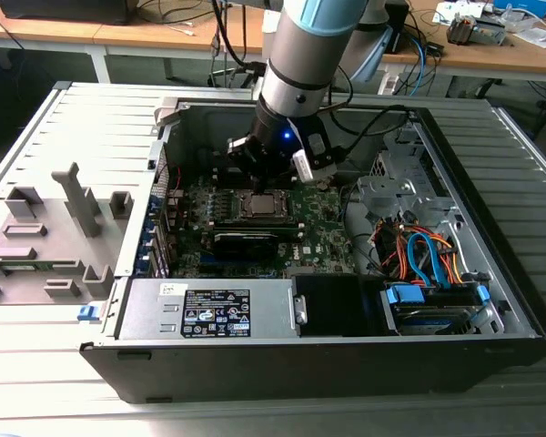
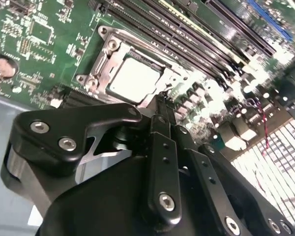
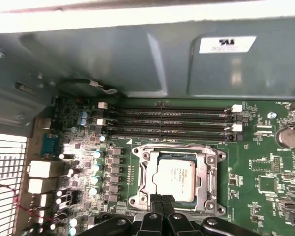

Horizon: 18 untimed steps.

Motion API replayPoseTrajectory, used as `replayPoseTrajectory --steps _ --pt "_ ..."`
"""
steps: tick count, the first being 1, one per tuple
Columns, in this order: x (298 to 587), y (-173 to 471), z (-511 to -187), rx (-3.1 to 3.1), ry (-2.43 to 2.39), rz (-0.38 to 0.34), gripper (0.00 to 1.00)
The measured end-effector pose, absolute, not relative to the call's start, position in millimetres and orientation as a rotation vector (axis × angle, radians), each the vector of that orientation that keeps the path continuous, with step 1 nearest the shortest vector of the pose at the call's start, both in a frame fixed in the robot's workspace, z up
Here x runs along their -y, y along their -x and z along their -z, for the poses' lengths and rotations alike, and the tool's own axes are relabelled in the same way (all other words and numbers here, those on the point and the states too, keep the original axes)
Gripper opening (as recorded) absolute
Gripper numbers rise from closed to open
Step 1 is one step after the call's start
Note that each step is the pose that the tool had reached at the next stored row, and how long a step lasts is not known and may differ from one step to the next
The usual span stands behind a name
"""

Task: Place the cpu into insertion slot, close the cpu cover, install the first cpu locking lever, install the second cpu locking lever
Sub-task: 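Install the second cpu locking lever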

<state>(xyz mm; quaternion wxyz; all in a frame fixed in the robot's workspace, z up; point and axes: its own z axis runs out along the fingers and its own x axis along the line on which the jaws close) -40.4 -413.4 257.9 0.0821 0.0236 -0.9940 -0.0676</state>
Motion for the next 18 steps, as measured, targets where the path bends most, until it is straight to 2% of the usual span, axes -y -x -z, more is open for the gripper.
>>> replayPoseTrajectory --steps 18 --pt "413.4 40.5 -259.1 3.095 -0.08 0.196 0.11"
